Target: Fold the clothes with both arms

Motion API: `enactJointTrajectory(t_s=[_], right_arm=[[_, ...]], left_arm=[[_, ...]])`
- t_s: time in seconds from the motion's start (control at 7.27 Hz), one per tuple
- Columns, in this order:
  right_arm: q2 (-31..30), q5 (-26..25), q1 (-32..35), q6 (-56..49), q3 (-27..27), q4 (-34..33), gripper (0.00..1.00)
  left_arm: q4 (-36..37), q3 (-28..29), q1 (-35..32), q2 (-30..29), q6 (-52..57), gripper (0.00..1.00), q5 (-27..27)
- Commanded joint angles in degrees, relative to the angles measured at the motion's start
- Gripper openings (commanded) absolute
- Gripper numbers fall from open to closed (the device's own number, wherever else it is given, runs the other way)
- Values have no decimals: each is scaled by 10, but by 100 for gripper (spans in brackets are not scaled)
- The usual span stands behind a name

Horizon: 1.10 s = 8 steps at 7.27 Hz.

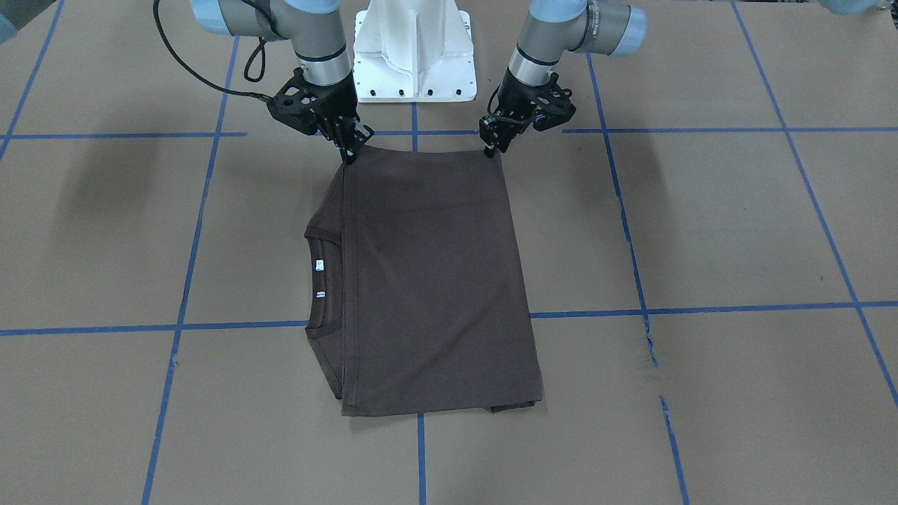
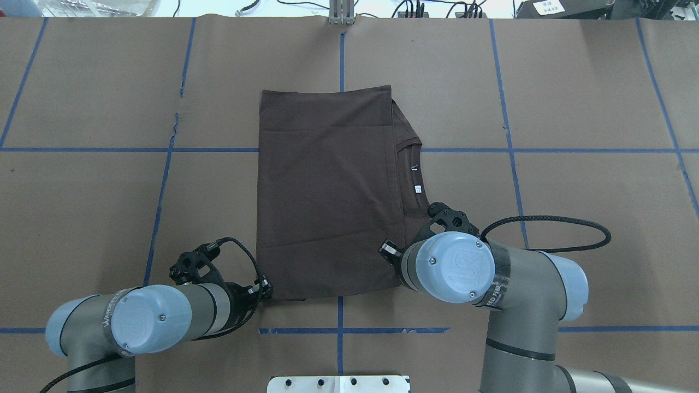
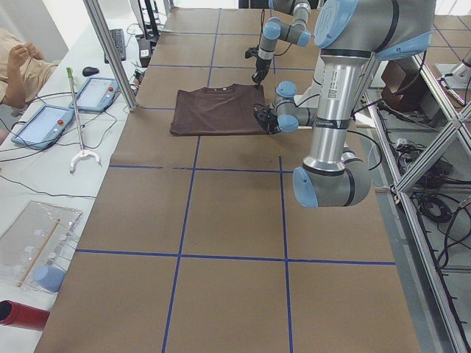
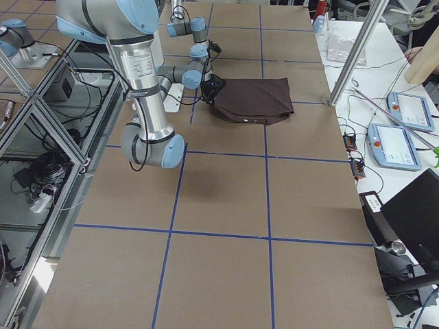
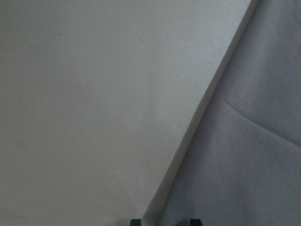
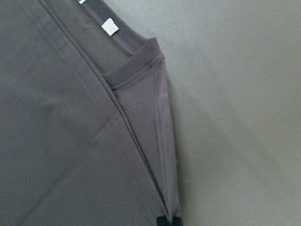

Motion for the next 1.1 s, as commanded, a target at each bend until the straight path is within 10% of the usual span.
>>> enactJointTrajectory(t_s=[0.0, 0.14, 0.69, 0.96], right_arm=[[-1, 0, 0, 0, -1, 1, 0], [-1, 0, 0, 0, -1, 0, 0], [-4, 0, -6, 4, 29, -2, 0], [-9, 0, -38, 19, 137, -119, 0]], left_arm=[[0, 2, 0, -2, -3, 23, 0], [1, 2, 0, -1, -3, 0, 0], [71, -103, -9, 14, -1, 0, -4], [159, -202, -8, 12, -5, 0, -21]])
